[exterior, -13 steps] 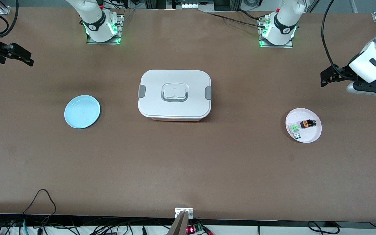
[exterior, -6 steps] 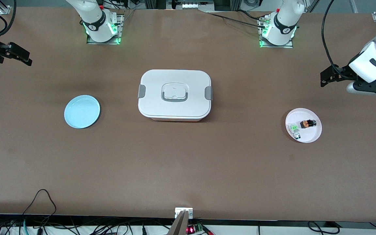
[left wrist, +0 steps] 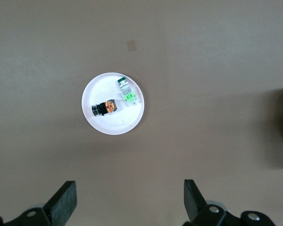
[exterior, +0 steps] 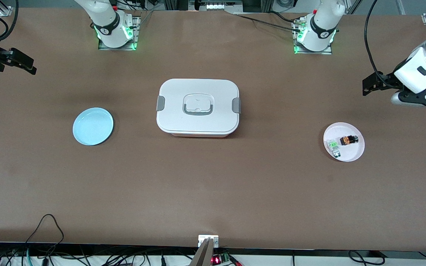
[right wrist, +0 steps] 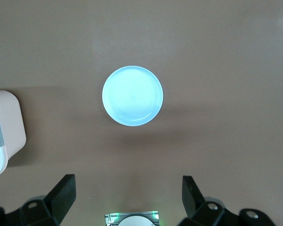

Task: Transfer orange switch to right arm and place

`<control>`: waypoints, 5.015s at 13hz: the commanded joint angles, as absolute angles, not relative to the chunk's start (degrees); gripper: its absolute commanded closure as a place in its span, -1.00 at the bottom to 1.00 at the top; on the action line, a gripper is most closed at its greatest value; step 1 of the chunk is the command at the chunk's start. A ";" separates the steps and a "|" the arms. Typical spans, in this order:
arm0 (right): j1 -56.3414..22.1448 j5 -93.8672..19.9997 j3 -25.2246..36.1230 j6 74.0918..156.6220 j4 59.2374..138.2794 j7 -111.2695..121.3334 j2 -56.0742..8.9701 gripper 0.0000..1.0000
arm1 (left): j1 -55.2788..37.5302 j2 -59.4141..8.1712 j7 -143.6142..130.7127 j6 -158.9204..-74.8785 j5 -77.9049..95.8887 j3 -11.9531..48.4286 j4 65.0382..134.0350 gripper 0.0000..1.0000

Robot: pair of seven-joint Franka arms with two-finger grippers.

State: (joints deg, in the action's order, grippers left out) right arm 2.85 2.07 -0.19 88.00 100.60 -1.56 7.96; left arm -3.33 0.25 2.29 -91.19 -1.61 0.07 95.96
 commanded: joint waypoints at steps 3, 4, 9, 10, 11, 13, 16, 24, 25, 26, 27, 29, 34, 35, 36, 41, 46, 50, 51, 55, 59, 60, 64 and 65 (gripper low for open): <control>2.90 1.23 -0.35 87.62 99.23 -2.55 7.21 -1.00 | -3.16 -0.52 1.67 -90.18 -2.02 -0.26 94.39 -1.00; 2.90 1.14 -0.26 87.89 99.14 -2.55 7.21 -1.00 | -3.08 -1.22 1.67 -90.18 -1.93 -0.26 94.39 -1.00; 2.90 1.32 -0.26 88.86 99.23 -2.46 5.28 -1.00 | -3.16 -2.20 2.11 -90.09 -1.93 -0.26 93.52 -1.00; 2.90 1.23 -0.26 88.86 99.23 -2.55 5.10 -1.00 | -3.16 -2.20 2.11 -90.09 -1.93 -0.26 93.52 -1.00; 2.90 1.23 -0.26 88.86 99.23 -2.46 4.75 -1.00 | -3.16 -2.20 2.20 -90.09 -1.93 -0.26 93.52 -1.00; 2.64 1.41 -0.44 89.38 99.23 -2.46 3.35 -1.00 | -3.16 -2.20 2.37 -90.09 -1.85 0.00 93.43 -1.00; 1.85 1.23 -0.79 90.00 99.23 -1.67 1.50 -1.00 | -3.16 -2.29 2.46 -90.09 -1.85 0.00 93.43 -1.00; 1.49 1.05 -0.79 91.23 99.32 -1.67 -0.61 -1.00 | -1.23 -4.91 2.46 -90.18 -2.02 -0.44 93.43 -1.00; 1.49 1.05 -0.79 91.14 99.32 -1.67 -0.53 -1.00 | -1.14 -5.53 2.46 -90.18 -2.02 -0.35 93.43 -1.00; 1.49 1.05 -0.79 91.14 99.23 -1.67 -0.53 -1.00 | -0.97 -5.89 2.37 -90.18 -2.28 -0.44 93.43 -1.00; 1.49 1.05 -0.79 91.14 99.32 -1.67 -0.53 -1.00 | -0.62 -6.41 2.11 -90.44 -2.29 -0.44 93.43 -1.00; 1.49 1.05 -0.79 91.14 99.32 -1.76 -0.53 -1.00 | 0.34 -7.11 1.67 -90.53 -2.11 -0.44 93.43 -1.00; 1.49 1.05 -0.79 91.14 99.32 -1.76 -0.62 -1.00 | 5.01 -8.35 1.50 -90.53 -2.55 -0.44 94.31 -1.00; 1.49 1.05 -0.79 91.14 99.32 -1.76 -0.62 -1.00 | 5.36 -8.61 1.06 -90.79 -2.64 -0.53 94.57 -1.00; 1.41 0.97 -0.88 91.14 99.32 -1.76 -0.62 -1.00 | 6.06 -9.14 0.79 -90.70 -2.64 -0.53 94.92 -1.00; 1.41 0.70 -0.88 90.88 99.23 -1.50 -0.62 -1.00 | 6.59 -9.49 -1.76 -104.72 -3.87 -0.44 105.09 -1.00; 1.14 0.70 -0.97 91.05 99.23 -1.67 -0.44 -1.00 | 7.03 -12.83 -1.67 -115.39 -3.87 0.00 110.39 -1.00; 1.23 -1.39 -0.79 91.23 99.23 -1.76 -0.70 -1.00 | 7.38 -17.22 -1.58 -121.71 -3.87 0.00 112.05 -1.00; 1.40 -2.62 -0.70 91.23 99.23 -1.58 -0.96 -1.00 | 7.73 -17.92 -1.50 -124.51 -3.87 0.00 113.10 -1.00; 1.49 -3.16 -0.62 91.05 99.32 -1.58 -1.41 -1.00 | 7.82 -18.02 -1.67 -135.94 -3.87 0.09 121.36 -0.98; 1.58 -3.86 -0.53 90.53 99.32 -1.50 -1.93 -1.00 | 8.09 -20.47 -0.89 -141.39 -3.87 -0.09 121.99 -0.91; 1.58 -3.78 -0.44 90.35 99.32 -1.49 -1.93 -1.00 | 8.26 -21.44 -0.62 -142.89 -3.87 -0.09 122.08 -0.92; 1.58 -3.78 -0.44 90.26 99.32 -1.58 -1.85 -1.00 | 8.79 -23.99 0.60 -147.39 -3.96 -0.09 122.08 -0.97; 1.58 -3.78 -0.44 90.18 99.32 -1.58 -1.85 -1.00 | 8.88 -24.34 1.31 -148.18 -3.96 -0.09 122.08 -0.97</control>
